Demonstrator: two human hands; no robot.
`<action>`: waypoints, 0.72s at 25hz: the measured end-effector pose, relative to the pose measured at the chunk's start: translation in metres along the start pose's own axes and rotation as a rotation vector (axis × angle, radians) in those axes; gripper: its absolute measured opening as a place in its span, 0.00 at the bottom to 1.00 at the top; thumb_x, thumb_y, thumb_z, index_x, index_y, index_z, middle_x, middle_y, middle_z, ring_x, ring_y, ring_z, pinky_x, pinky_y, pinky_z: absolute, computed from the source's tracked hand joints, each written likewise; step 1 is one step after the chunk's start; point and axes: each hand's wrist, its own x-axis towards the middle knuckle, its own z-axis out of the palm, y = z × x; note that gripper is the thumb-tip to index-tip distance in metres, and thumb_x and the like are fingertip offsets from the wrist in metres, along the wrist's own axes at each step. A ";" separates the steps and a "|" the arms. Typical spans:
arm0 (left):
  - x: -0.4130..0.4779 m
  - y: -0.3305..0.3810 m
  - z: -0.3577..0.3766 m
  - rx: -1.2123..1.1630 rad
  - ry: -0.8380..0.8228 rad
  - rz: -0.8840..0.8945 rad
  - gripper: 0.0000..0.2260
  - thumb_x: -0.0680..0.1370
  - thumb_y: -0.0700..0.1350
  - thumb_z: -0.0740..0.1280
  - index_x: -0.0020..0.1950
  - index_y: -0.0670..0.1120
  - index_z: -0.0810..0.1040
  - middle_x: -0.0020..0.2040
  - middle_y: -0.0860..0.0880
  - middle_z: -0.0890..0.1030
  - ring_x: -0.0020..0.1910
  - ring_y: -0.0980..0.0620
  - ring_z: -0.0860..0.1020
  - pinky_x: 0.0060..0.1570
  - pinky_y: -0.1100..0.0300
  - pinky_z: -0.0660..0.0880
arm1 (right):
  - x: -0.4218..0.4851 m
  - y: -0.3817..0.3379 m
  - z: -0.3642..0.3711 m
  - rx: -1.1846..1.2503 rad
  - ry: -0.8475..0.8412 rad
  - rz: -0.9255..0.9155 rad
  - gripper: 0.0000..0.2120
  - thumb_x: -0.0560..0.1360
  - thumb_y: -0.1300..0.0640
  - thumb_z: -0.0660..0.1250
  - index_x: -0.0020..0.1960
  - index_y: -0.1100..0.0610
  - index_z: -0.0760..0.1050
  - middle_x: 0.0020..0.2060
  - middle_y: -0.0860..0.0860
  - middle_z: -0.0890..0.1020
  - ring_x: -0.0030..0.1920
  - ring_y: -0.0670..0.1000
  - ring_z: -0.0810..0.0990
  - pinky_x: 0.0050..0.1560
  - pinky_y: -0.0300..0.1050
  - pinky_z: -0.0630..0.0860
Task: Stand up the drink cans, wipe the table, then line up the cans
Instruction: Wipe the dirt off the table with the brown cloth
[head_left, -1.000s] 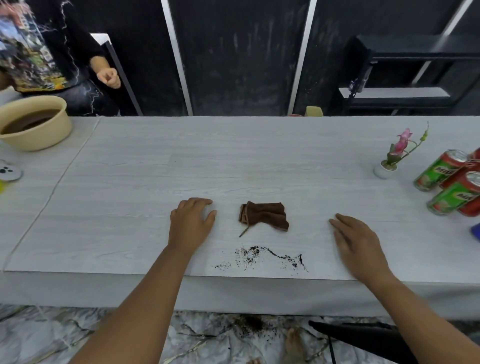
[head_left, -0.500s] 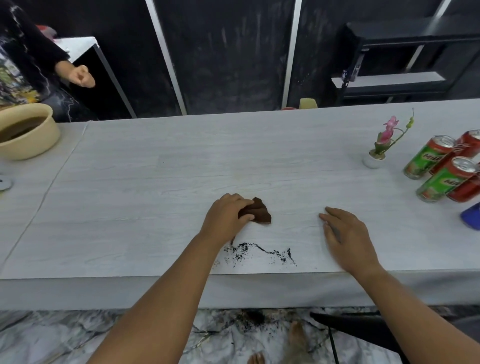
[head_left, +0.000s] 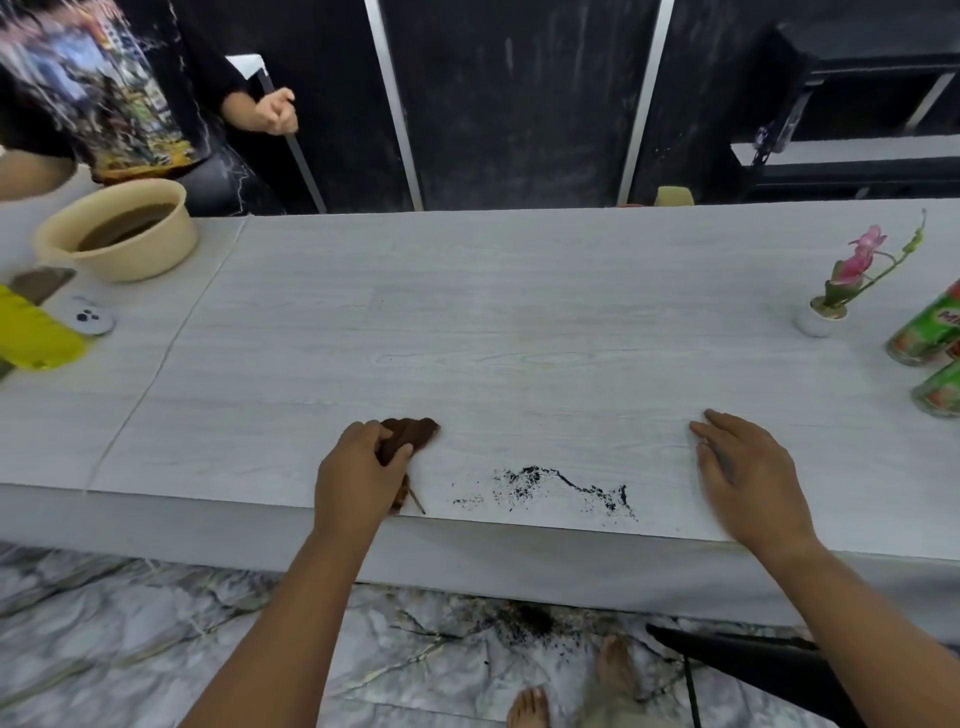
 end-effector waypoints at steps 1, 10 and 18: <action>-0.013 0.004 0.002 -0.014 0.013 0.004 0.10 0.80 0.49 0.76 0.55 0.45 0.82 0.50 0.49 0.81 0.44 0.47 0.81 0.41 0.56 0.76 | 0.000 0.000 0.001 0.000 0.000 -0.001 0.15 0.81 0.62 0.69 0.66 0.57 0.84 0.70 0.54 0.82 0.70 0.57 0.77 0.73 0.56 0.72; -0.067 0.109 0.048 -0.009 -0.038 0.156 0.11 0.82 0.48 0.72 0.59 0.41 0.83 0.52 0.45 0.82 0.41 0.45 0.83 0.39 0.50 0.81 | -0.001 0.001 0.003 0.003 0.010 -0.013 0.15 0.80 0.63 0.70 0.66 0.58 0.84 0.69 0.56 0.82 0.69 0.59 0.78 0.73 0.56 0.73; -0.039 0.105 0.045 -0.071 -0.005 0.072 0.11 0.82 0.50 0.73 0.57 0.44 0.80 0.56 0.48 0.81 0.42 0.47 0.81 0.38 0.57 0.73 | -0.002 0.000 0.001 0.034 0.029 -0.006 0.15 0.80 0.64 0.71 0.66 0.58 0.84 0.69 0.56 0.82 0.69 0.58 0.79 0.73 0.55 0.73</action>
